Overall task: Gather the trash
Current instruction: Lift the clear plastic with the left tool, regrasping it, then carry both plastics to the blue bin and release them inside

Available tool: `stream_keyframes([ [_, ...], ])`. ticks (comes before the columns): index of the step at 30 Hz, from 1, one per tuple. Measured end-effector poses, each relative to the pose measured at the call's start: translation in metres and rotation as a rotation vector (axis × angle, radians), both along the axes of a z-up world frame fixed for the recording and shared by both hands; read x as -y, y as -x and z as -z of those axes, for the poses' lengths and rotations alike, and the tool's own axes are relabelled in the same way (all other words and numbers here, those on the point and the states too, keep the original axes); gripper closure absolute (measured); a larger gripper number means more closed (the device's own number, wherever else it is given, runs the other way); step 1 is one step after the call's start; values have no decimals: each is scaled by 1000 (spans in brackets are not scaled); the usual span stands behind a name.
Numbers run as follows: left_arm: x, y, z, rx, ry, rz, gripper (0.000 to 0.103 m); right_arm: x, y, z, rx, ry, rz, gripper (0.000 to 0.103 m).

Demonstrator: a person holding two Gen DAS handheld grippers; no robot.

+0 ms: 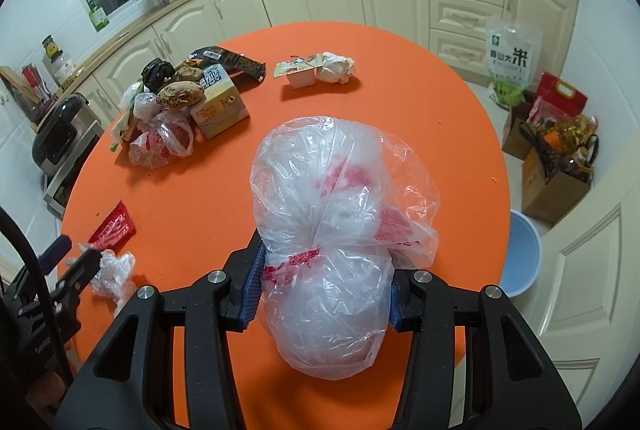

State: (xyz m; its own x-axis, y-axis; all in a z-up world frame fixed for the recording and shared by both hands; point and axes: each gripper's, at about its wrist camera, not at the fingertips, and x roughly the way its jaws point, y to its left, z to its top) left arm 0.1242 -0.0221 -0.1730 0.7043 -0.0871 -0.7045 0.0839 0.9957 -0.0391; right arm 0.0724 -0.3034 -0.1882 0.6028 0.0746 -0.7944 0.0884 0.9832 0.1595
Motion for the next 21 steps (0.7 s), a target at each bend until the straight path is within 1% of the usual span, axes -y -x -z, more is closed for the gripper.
stream_keyframes([
  [3,8,9,2,5,0,38,26,-1,0,1,-4,1,-3,58],
  [4,11,9,4,3,1,50,37,-1,0,1,-5,0,-4,58],
  [5,14,6,6,-6,30,72,48,-2,0,1,-7,-1,-4,58],
  [6,13,6,6,-18,56,85,69,-1,0,2,-9,-1,-6,58],
  [7,16,5,5,-22,71,98,82,-2,0,2,-10,0,-7,58],
  [9,23,4,3,-10,64,113,87,-2,0,2,-9,-1,-6,58],
  [10,24,3,2,-8,72,117,88,-2,0,2,-7,-3,-4,58],
  [14,24,2,-3,1,109,128,89,2,5,-2,10,-12,9,58],
  [18,25,8,-16,30,111,147,89,15,12,-8,33,-33,29,58],
  [21,34,18,-31,66,104,172,89,28,16,-16,60,-65,42,58],
])
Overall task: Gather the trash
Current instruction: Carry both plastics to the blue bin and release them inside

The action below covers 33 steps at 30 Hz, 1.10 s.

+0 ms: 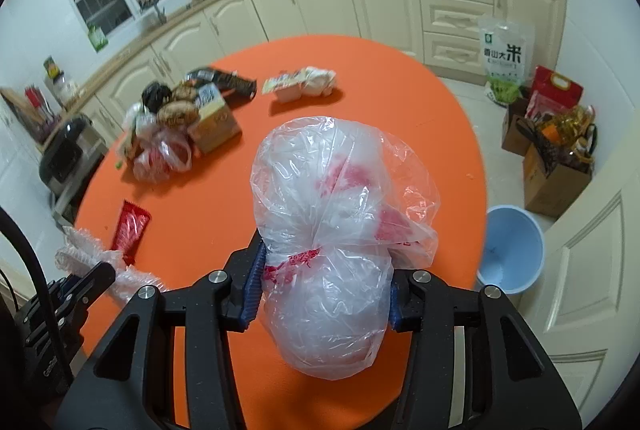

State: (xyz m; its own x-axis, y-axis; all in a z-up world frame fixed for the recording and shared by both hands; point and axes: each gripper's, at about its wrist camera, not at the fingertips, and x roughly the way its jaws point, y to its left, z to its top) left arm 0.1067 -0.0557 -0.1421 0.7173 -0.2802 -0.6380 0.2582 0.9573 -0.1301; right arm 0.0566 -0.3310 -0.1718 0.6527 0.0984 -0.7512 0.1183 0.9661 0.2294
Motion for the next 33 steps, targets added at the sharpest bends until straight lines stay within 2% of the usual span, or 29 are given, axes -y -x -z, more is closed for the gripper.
stream_keyframes([
  [4,19,5,-22,49,-2,47,89,17,7,-14,52,-43,11,59],
  [9,62,-7,-49,110,1,143,89,49,20,-33,115,-80,56,59],
  [13,121,-30,-59,124,15,252,89,100,34,-45,155,-80,145,59],
  [16,175,-54,-51,79,31,338,89,148,44,-46,157,-59,236,58],
  [19,236,-76,-31,20,23,411,89,205,49,-30,129,-55,326,58],
  [23,316,-104,12,-91,-6,485,89,279,43,16,52,-91,420,58],
  [29,412,-166,97,-257,-98,497,89,360,26,92,-49,-198,507,58],
  [33,461,-207,142,-351,-143,494,89,400,8,141,-99,-262,540,58],
])
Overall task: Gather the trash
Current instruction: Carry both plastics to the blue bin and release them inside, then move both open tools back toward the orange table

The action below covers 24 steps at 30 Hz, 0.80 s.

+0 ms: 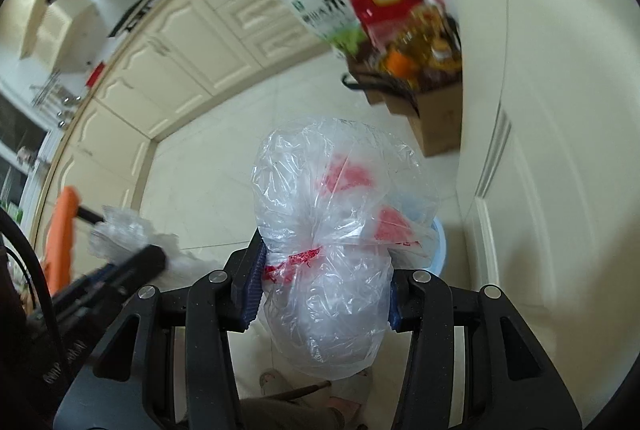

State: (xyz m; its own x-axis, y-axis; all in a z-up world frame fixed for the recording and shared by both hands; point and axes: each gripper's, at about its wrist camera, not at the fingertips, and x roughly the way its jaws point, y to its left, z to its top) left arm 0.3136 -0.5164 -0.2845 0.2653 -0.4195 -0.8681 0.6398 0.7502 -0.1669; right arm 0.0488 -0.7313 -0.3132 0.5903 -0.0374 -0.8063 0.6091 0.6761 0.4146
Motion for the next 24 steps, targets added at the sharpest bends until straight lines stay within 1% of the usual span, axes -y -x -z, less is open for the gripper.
stream_keyframes([
  [2,21,-22,22,-36,-23,-6,87,16,-10,25,-15,-36,10,58],
  [3,39,-31,27,-46,-36,-10,86,20,-11,34,-24,-48,12,58],
  [5,57,-56,46,-70,-69,-16,85,33,-19,56,-34,-85,24,57],
  [6,65,-57,51,-80,-77,-16,80,36,-19,62,-34,-97,31,54],
  [7,70,-63,58,-86,-87,-13,65,40,-22,71,-39,-116,41,51],
  [8,77,-72,63,-84,-108,-11,52,44,-23,78,-40,-129,52,48],
  [9,80,-74,66,-68,-126,-22,38,46,-22,81,-35,-137,59,43],
  [10,83,-79,69,-59,-131,-33,30,50,-21,85,-32,-144,79,38],
  [11,89,-82,71,-58,-123,-44,28,53,-18,88,-26,-154,100,32],
  [12,91,-76,70,-56,-121,-53,23,55,-18,88,-18,-158,114,17],
  [13,89,-72,67,-45,-126,-62,19,57,-15,87,-7,-159,128,10],
  [17,93,-56,53,19,-140,-81,16,54,-8,80,14,-172,145,8],
  [19,90,-40,43,51,-135,-89,14,52,-2,73,28,-173,159,2],
  [20,92,-37,34,72,-132,-97,13,50,1,70,40,-177,163,0],
  [21,87,-28,27,84,-125,-99,11,48,4,66,55,-186,167,0],
  [22,84,-20,18,94,-116,-101,6,45,8,59,69,-193,167,0],
  [24,71,1,-4,119,-99,-105,3,40,12,46,89,-182,168,0],
])
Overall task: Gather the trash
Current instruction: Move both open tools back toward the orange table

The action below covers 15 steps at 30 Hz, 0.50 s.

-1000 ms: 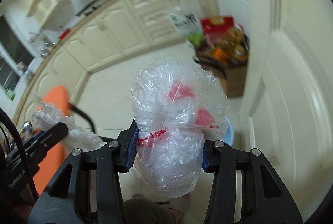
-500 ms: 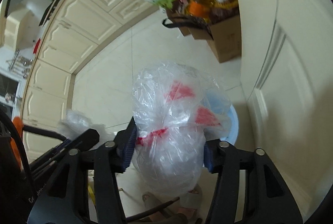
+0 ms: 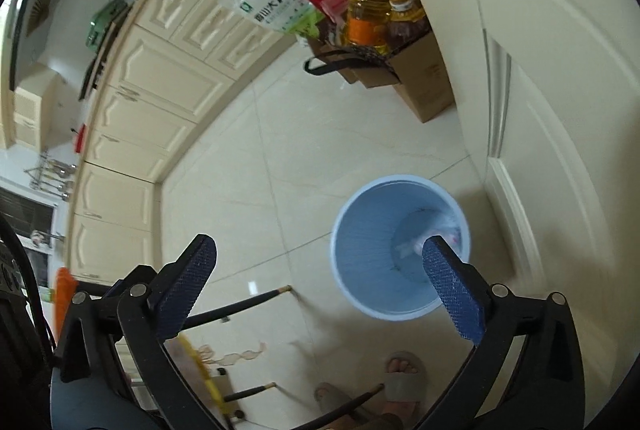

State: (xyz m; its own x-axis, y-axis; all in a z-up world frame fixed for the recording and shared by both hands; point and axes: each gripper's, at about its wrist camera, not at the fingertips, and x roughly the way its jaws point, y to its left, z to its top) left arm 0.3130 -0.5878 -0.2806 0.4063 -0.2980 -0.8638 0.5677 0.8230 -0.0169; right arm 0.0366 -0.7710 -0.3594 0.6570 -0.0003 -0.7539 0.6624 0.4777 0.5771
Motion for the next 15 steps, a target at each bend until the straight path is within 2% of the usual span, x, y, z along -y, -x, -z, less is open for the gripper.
stream_keyframes([
  [2,-12,18,-22,35,19,4,3,-11,6,-21,14,41,-1,0],
  [8,-90,74,-92,131,108,-14,3,-58,27,-97,33,211,-3,0],
  [15,-225,133,-154,246,216,-67,2,-136,50,-188,67,412,-41,0],
])
